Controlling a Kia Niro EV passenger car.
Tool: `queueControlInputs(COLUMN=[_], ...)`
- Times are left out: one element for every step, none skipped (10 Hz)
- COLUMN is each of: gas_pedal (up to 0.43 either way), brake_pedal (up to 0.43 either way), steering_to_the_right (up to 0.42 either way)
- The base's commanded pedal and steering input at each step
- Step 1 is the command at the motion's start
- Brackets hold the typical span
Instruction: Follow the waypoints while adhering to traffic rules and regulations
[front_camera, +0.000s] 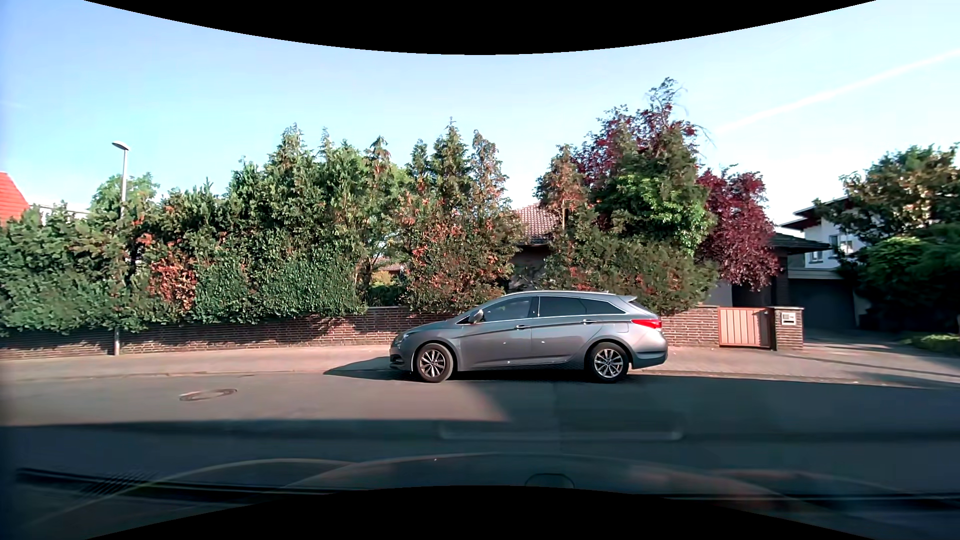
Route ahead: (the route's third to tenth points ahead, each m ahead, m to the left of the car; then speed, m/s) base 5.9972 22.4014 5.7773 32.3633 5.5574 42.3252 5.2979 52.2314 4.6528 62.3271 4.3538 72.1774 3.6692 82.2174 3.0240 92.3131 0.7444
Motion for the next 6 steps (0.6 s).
queueControlInputs(gas_pedal=[0.000,0.000,0.000,0.000,0.000,0.000], brake_pedal=[0.128,0.122,0.128,0.134,0.140,0.152], steering_to_the_right=[-0.238,-0.259,-0.278,-0.286,-0.292,-0.293])
